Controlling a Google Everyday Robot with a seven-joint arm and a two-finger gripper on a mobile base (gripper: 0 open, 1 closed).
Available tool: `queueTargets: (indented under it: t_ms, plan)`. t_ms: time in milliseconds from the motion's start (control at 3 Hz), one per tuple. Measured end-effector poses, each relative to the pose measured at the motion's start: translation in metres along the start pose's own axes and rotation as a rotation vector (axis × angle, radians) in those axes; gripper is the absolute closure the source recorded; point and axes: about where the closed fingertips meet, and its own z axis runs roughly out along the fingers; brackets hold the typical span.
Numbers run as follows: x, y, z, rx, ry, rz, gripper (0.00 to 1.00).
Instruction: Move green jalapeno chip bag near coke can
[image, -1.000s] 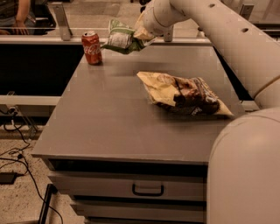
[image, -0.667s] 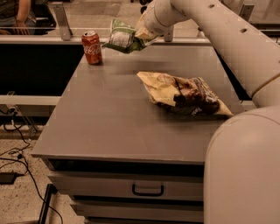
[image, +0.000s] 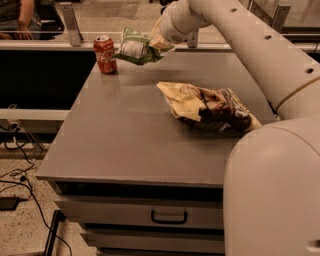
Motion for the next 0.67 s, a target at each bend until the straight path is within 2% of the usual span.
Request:
queueTargets:
  t_ms: [333, 667]
  plan:
    - [0.0002, 0.0045, 0.0070, -0.019, -0.001, 0.005, 0.86]
    - [-0.0010, 0.0082, 0.0120, -0.035, -0.001, 0.003, 0.62]
